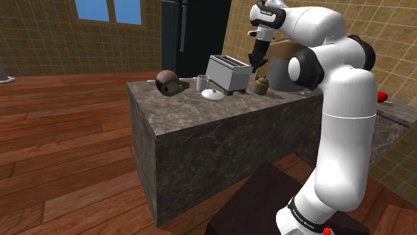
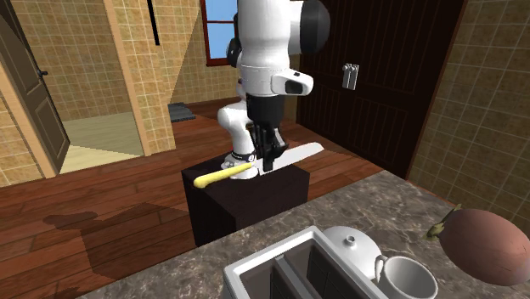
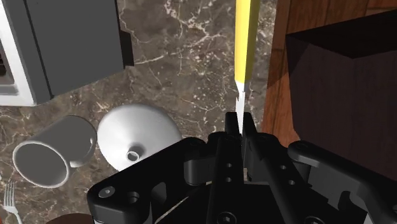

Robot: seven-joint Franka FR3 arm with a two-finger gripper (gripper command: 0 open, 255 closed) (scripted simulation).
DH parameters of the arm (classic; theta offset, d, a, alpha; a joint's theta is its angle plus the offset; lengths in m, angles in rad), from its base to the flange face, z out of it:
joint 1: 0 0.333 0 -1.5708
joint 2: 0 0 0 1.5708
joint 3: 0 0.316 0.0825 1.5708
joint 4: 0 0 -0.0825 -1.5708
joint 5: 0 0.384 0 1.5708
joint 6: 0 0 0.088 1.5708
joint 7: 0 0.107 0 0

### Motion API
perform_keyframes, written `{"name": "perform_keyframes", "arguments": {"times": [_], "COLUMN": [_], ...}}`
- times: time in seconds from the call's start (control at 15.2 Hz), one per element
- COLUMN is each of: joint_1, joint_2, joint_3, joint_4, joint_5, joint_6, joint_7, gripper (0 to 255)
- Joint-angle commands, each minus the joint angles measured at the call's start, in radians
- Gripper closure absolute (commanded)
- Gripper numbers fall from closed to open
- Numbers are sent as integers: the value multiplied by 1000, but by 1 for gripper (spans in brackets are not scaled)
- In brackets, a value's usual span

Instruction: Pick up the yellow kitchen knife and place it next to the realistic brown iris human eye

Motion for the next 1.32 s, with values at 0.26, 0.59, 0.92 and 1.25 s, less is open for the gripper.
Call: {"name": "perform_keyframes", "arguments": {"times": [0.26, 0.59, 0.92, 1.25], "joint_1": [152, 250, 327, 380], "joint_2": [-72, -102, -100, -72], "joint_3": [19, 45, 77, 107], "joint_4": [-90, -120, -111, -69], "joint_5": [-53, -79, -84, -74], "joint_6": [41, 56, 57, 46], "joint_7": [144, 261, 370, 460], "gripper": [255, 255, 255, 255]}}
